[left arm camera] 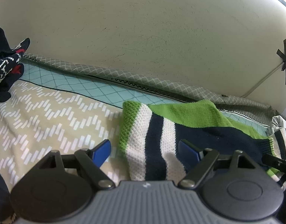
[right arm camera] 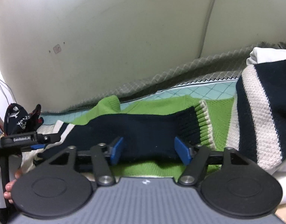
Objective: Fold small clothes
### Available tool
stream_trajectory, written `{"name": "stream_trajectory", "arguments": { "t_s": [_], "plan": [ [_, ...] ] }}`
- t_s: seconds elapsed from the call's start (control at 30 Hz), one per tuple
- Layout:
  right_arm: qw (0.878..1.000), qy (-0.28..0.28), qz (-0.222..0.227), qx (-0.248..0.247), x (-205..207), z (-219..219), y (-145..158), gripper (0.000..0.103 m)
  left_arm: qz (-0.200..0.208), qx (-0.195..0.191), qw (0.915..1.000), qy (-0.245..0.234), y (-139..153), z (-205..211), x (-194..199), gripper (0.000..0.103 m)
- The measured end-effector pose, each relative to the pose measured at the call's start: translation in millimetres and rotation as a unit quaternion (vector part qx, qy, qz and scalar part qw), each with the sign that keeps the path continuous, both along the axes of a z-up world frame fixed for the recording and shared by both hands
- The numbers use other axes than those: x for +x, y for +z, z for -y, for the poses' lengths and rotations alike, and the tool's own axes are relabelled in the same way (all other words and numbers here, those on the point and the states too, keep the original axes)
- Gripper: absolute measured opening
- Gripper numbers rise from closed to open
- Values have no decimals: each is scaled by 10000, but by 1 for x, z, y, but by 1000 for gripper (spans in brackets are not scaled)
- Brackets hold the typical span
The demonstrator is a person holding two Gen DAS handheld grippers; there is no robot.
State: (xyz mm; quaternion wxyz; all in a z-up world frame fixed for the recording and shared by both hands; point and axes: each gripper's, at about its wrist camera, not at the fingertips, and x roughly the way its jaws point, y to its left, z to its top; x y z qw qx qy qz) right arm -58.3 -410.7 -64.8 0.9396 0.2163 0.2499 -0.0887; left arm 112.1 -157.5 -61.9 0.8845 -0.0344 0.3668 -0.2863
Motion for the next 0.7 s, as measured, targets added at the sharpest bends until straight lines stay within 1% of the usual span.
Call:
{"name": "stream_trajectory", "arguments": {
  "t_s": [0.07,0.17,0.23,0.3,0.4,0.43,0.5,0.57,0.63,0.7],
  "plan": [
    [10000,-16,59,14,-2,1,0,64,2,2,10000,2,0,0,0,82],
    [9993,-83,352,78,-13,4,2,71,6,11,10000,-16,0,0,0,83],
    [9985,-128,523,106,-18,6,4,71,5,6,10000,-20,0,0,0,83],
    [9982,-162,566,129,-20,8,4,71,7,10,10000,-17,0,0,0,83],
    [9982,-174,555,113,-20,8,4,71,8,13,10000,-15,0,0,0,83],
    [9987,-183,478,84,-17,7,4,71,8,14,10000,-16,0,0,0,83],
    [9997,-196,155,68,-8,6,1,70,12,25,10000,-23,0,1,0,83],
    [9999,-146,20,16,-2,5,1,70,21,47,10000,-33,0,1,0,83],
    [9999,-145,14,-47,-3,3,1,70,24,45,10000,-29,0,1,0,83],
    [9997,-147,193,49,-8,6,1,70,27,17,10000,-5,0,-1,0,83]
  ]
}}
